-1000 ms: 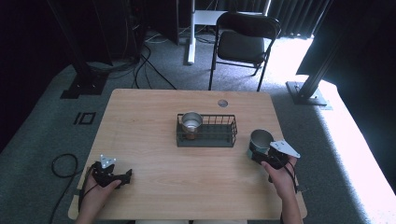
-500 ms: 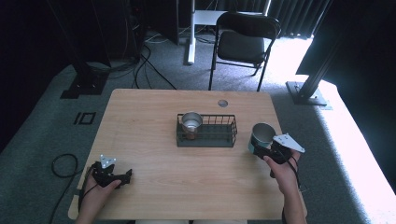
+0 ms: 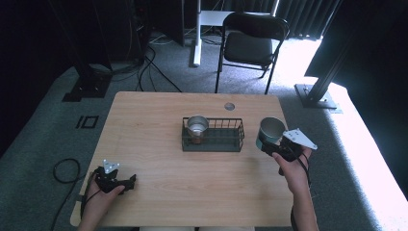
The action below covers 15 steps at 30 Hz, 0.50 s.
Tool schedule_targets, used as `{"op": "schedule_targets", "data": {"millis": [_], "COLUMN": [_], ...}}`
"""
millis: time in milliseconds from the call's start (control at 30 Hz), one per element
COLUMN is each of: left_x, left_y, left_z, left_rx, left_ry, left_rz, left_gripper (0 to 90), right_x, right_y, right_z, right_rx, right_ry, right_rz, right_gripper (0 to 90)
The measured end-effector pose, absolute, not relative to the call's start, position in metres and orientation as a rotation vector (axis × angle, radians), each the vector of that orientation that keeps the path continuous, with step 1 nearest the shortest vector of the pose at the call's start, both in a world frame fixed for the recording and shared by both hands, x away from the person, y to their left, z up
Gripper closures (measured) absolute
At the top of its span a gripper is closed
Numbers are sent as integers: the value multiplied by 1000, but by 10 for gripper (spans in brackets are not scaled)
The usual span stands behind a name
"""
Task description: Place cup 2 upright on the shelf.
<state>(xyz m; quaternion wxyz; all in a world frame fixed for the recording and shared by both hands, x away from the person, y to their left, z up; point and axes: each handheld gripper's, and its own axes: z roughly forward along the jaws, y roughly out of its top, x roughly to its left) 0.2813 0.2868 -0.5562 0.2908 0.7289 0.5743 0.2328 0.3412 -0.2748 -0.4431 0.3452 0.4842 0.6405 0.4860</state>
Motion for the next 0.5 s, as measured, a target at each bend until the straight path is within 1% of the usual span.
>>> {"op": "schedule_targets", "data": {"millis": [500], "left_x": [281], "left_y": [287], "left_z": [-556], "left_rx": [1944], "left_ry": [1531], "left_rz": [621], "left_gripper": [27], "right_x": [356], "right_y": [-259], "right_z": [-411], "right_rx": [1224], "right_ry": [1628], "right_rz": [1289], "right_gripper": [135]}}
